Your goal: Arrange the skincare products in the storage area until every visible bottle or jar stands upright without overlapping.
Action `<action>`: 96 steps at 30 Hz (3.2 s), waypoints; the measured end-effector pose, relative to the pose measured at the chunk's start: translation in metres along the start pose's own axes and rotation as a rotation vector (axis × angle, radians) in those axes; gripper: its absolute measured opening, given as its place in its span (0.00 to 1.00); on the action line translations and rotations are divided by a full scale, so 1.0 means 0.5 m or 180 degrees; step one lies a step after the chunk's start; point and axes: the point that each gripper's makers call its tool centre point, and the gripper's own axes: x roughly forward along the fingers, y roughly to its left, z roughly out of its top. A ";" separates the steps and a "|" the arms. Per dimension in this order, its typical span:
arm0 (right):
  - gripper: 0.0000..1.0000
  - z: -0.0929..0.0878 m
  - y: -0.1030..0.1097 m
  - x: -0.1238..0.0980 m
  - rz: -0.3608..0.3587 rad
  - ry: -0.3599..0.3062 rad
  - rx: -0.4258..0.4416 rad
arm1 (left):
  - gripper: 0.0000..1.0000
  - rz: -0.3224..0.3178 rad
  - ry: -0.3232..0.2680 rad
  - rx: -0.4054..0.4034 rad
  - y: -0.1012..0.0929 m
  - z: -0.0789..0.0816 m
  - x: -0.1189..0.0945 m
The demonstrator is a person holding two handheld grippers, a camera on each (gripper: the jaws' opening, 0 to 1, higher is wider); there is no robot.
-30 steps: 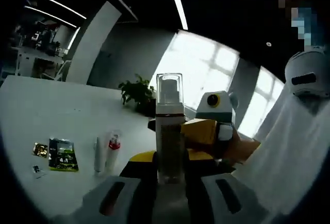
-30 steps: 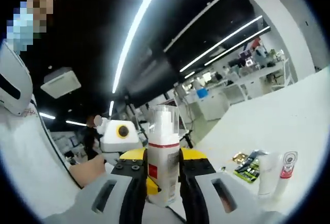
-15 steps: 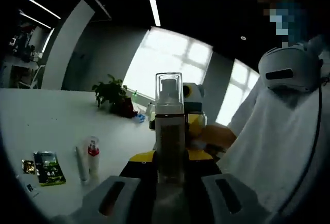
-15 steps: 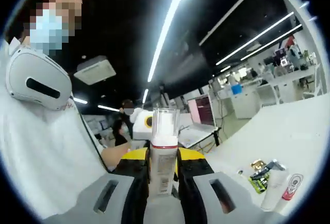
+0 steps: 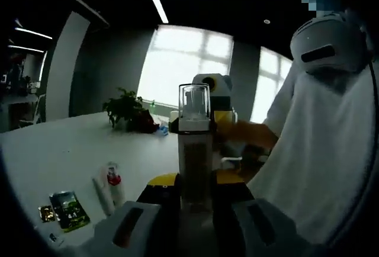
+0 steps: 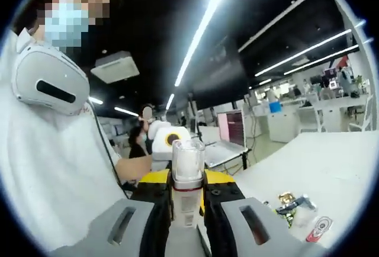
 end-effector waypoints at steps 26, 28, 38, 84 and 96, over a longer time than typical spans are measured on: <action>0.18 -0.155 -0.047 -0.029 -0.0250 0.1049 -0.0554 | 0.17 0.0185 0.1295 0.0541 0.049 -0.157 0.074; 0.18 -0.170 -0.054 -0.036 -0.0269 0.1089 -0.0539 | 0.17 0.0174 0.1327 0.0546 0.051 -0.166 0.079; 0.18 -0.232 -0.085 -0.066 -0.0426 0.1288 -0.0435 | 0.17 0.0195 0.1492 0.0463 0.078 -0.221 0.111; 0.19 -0.470 -0.246 -0.124 -0.0689 0.2044 -0.0352 | 0.18 0.0442 0.1905 0.0174 0.248 -0.461 0.217; 0.19 -0.486 -0.259 -0.127 -0.0702 0.2095 -0.0361 | 0.18 0.0462 0.1955 0.0224 0.259 -0.476 0.227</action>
